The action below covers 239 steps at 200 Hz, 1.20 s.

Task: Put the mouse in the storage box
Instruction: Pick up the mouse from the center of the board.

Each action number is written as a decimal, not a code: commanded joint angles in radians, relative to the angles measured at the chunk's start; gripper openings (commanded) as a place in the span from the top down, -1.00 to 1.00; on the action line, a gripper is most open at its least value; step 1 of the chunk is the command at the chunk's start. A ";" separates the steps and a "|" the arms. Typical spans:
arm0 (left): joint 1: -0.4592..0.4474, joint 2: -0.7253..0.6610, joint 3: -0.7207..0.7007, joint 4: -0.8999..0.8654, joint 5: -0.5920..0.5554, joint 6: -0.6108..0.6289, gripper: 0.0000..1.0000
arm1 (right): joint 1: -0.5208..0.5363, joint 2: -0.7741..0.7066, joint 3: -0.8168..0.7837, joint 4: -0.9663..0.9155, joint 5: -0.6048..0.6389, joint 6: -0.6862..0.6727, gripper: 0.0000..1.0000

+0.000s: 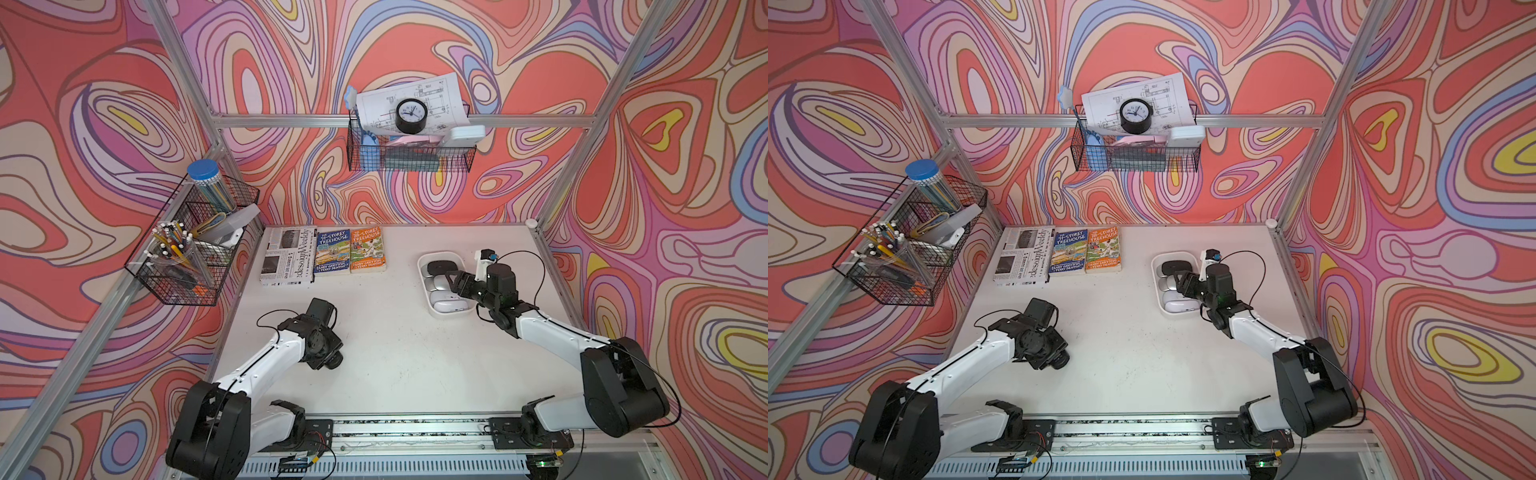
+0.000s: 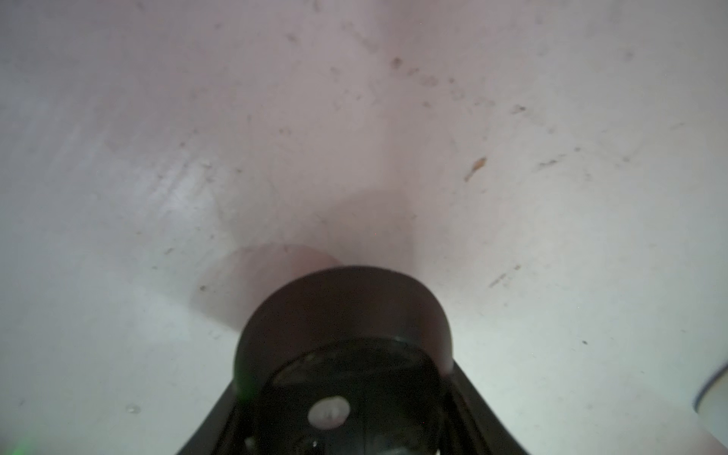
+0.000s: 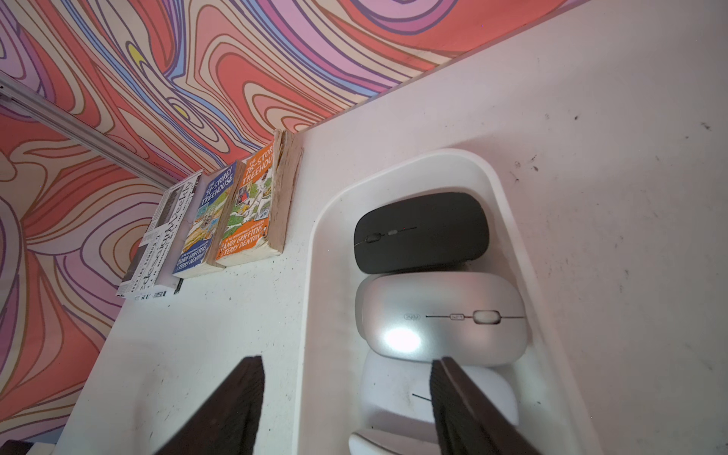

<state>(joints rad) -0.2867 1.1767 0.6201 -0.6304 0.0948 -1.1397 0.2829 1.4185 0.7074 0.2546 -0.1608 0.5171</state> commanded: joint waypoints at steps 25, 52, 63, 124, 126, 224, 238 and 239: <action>0.004 -0.065 0.105 0.009 0.092 0.028 0.24 | 0.001 -0.020 0.014 0.023 -0.062 0.003 -0.37; 0.003 -0.069 0.141 0.010 0.129 0.030 0.23 | 0.001 -0.024 0.004 0.070 -0.109 0.010 -0.35; 0.003 -0.072 0.154 0.010 0.135 0.033 0.23 | 0.001 -0.027 -0.002 0.090 -0.129 0.009 -0.35; 0.004 -0.083 0.204 -0.016 0.156 0.051 0.22 | 0.023 -0.021 -0.026 0.173 -0.178 -0.002 -0.33; 0.004 -0.086 0.204 -0.016 0.157 0.049 0.22 | 0.024 -0.020 -0.025 0.174 -0.180 -0.003 -0.33; 0.003 -0.115 0.299 -0.104 0.165 0.089 0.18 | 0.078 0.029 -0.020 0.318 -0.210 -0.010 -0.31; 0.003 -0.119 0.300 -0.094 0.173 0.090 0.18 | 0.089 0.034 -0.011 0.326 -0.221 -0.011 -0.31; 0.003 -0.119 0.300 -0.093 0.174 0.089 0.18 | 0.089 0.033 -0.010 0.327 -0.222 -0.011 -0.31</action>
<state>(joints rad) -0.2863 1.0805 0.8955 -0.6888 0.2592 -1.0756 0.3569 1.4349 0.6945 0.5228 -0.3584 0.5098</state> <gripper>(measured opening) 0.532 0.656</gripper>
